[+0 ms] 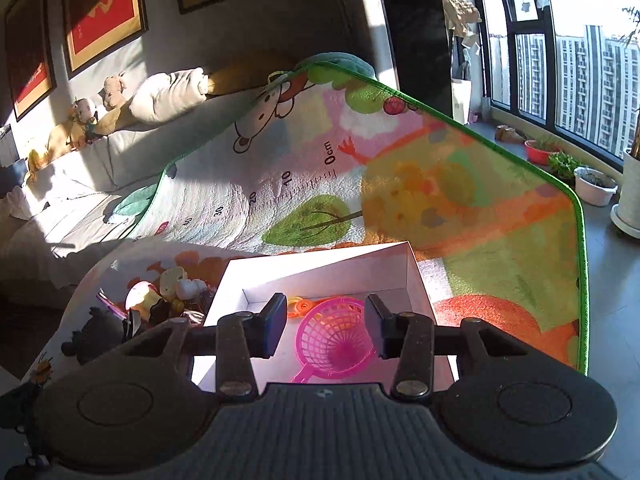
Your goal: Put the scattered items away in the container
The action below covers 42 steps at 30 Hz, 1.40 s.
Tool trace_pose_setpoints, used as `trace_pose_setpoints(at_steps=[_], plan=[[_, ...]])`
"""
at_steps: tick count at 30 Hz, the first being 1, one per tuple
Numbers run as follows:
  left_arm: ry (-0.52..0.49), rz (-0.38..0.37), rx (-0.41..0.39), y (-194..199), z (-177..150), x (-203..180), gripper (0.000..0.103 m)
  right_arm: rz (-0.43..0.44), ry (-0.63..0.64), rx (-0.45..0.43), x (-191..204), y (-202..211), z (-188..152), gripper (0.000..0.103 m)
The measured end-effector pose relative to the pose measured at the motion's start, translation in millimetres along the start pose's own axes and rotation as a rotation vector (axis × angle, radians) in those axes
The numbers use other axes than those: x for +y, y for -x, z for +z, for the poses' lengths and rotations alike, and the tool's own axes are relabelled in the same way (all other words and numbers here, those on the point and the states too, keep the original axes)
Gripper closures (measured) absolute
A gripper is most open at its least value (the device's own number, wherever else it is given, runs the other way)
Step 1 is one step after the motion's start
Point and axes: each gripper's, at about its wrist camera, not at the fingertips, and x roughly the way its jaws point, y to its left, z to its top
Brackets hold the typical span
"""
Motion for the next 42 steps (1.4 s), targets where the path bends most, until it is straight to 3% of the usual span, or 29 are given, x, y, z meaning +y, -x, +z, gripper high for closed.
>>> trace_pose_setpoints(at_steps=[5, 8, 10, 12, 14, 18, 20, 21, 25, 27, 29, 30, 32, 34, 36, 39, 42], plan=[[-0.024, 0.076, -0.05, -7.8, 6.9, 1.2, 0.001, 0.011, 0.125, -0.002, 21.6, 33.1, -62.0, 0.061], [-0.079, 0.251, -0.109, -10.3, 8.7, 0.5, 0.001, 0.011, 0.154, 0.012, 36.8, 48.8, -101.0, 0.061], [-0.064, 0.316, -0.113, -12.2, 11.4, 7.3, 0.001, 0.06, 0.149, 0.037, 45.4, 58.2, -120.3, 0.061], [-0.035, 0.339, -0.084, -18.7, 15.5, 15.6, 0.001, 0.112, 0.16, 0.054, 57.8, 67.0, -139.0, 0.059], [-0.009, 0.355, -0.044, -30.5, 19.8, 24.3, 0.001, 0.139, 0.181, 0.055, 68.0, 71.0, -149.3, 0.051], [0.042, 0.384, -0.016, -45.0, 24.3, 40.5, 0.001, 0.148, 0.222, 0.044, 78.6, 72.1, -153.4, 0.046], [0.054, 0.398, -0.018, -46.7, 24.2, 46.9, 0.01, 0.144, 0.248, 0.032, 81.8, 72.6, -152.0, 0.038], [0.059, 0.378, -0.012, -45.9, 23.3, 49.0, 0.026, 0.142, 0.265, 0.024, 84.0, 71.6, -149.9, 0.036], [0.045, 0.35, -0.012, -31.5, 15.3, 50.0, 0.03, 0.11, 0.382, -0.019, 103.3, 66.6, -143.6, 0.036], [0.04, 0.321, -0.015, -17.6, 8.3, 48.6, 0.03, 0.061, 0.494, -0.054, 121.5, 59.8, -141.0, 0.042], [0.044, 0.266, -0.017, 0.6, -0.9, 46.6, 0.03, 0.037, 0.563, -0.06, 134.8, 51.3, -136.6, 0.061], [0.041, 0.238, -0.016, 10.3, -6.2, 45.0, 0.03, 0.037, 0.576, -0.055, 139.1, 47.2, -134.2, 0.065], [0.026, 0.186, -0.012, 26.7, -16.8, 41.1, 0.029, 0.037, 0.588, -0.043, 145.8, 39.7, -128.1, 0.074], [0.015, 0.16, -0.01, 39.8, -24.6, 38.0, 0.022, 0.038, 0.59, -0.036, 149.7, 34.2, -123.1, 0.075], [0.003, 0.135, -0.033, 51.8, -26.6, 35.2, 0.008, 0.045, 0.578, -0.021, 150.7, 31.3, -119.9, 0.075], [-0.025, 0.062, -0.108, 69.8, -19.8, 26.2, 0.007, 0.062, 0.524, 0.013, 142.7, 31.1, -116.7, 0.074], [-0.029, -0.064, -0.148, 75.5, -8.0, 11.0, 0.006, 0.051, 0.458, 0.018, 125.8, 39.7, -117.4, 0.074]])
